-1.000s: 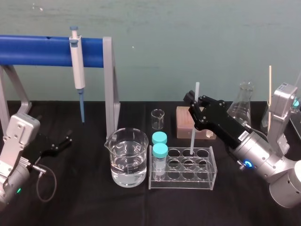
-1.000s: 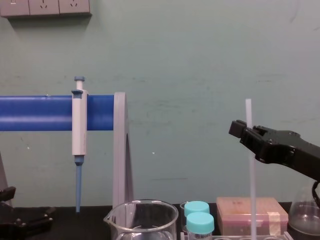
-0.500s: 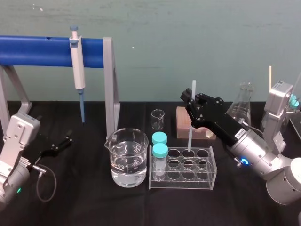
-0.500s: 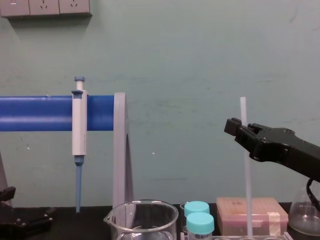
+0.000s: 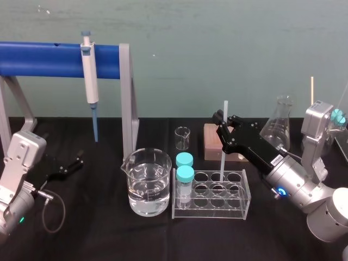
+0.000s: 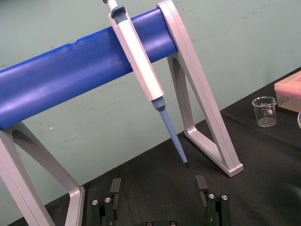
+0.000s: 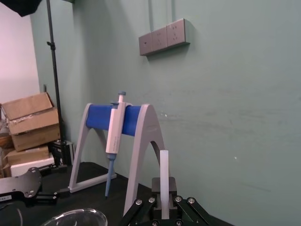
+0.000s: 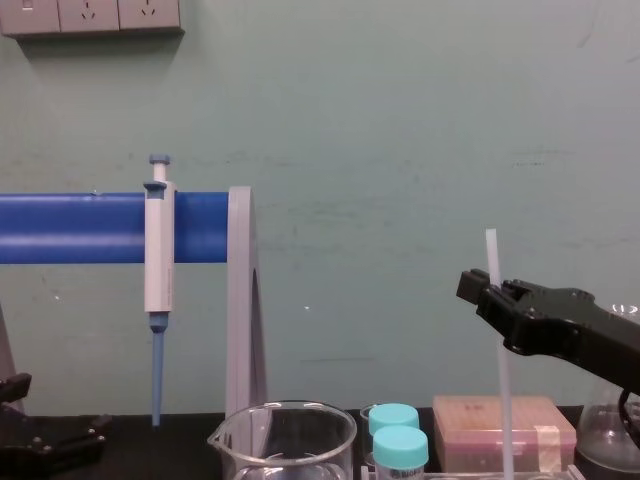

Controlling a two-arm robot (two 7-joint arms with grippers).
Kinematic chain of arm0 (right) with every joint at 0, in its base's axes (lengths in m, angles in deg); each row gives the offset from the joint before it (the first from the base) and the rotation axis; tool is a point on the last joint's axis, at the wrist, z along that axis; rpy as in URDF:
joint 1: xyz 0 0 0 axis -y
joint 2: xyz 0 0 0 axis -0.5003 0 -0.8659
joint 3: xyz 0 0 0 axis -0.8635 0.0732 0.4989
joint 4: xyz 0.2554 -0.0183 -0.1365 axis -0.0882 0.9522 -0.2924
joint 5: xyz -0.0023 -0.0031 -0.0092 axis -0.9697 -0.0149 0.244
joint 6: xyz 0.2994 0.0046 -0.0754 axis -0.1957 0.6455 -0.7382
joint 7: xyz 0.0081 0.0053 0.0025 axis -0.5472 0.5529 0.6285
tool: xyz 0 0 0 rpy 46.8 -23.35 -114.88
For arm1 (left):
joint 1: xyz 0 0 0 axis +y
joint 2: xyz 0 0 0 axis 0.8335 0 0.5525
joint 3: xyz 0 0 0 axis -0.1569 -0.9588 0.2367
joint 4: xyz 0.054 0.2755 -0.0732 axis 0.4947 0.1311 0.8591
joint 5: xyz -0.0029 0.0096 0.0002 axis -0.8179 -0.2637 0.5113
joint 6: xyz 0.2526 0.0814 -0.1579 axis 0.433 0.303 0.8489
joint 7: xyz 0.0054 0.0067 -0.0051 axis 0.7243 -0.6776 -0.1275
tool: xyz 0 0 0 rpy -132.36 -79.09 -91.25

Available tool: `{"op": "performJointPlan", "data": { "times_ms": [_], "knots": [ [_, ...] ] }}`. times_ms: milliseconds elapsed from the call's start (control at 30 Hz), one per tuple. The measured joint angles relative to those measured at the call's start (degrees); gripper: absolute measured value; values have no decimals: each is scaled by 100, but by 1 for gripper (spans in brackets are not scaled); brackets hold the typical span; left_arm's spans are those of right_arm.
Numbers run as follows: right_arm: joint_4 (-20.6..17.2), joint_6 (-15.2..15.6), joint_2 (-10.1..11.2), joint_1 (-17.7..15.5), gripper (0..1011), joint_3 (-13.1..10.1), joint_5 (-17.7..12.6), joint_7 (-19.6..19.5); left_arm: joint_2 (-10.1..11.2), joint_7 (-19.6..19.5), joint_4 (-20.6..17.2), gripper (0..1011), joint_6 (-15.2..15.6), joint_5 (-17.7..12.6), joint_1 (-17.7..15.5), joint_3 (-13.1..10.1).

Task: Pick up the stirring rod with one hand, then place it down.

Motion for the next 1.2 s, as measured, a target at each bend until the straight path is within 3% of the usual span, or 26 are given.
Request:
{"op": "performJointPlan", "data": {
  "times_ms": [1200],
  "knots": [
    [302,-86,-235,-25,72,-66,78,4,0,0,0,1000,0,0,0,0]
  ]
}}
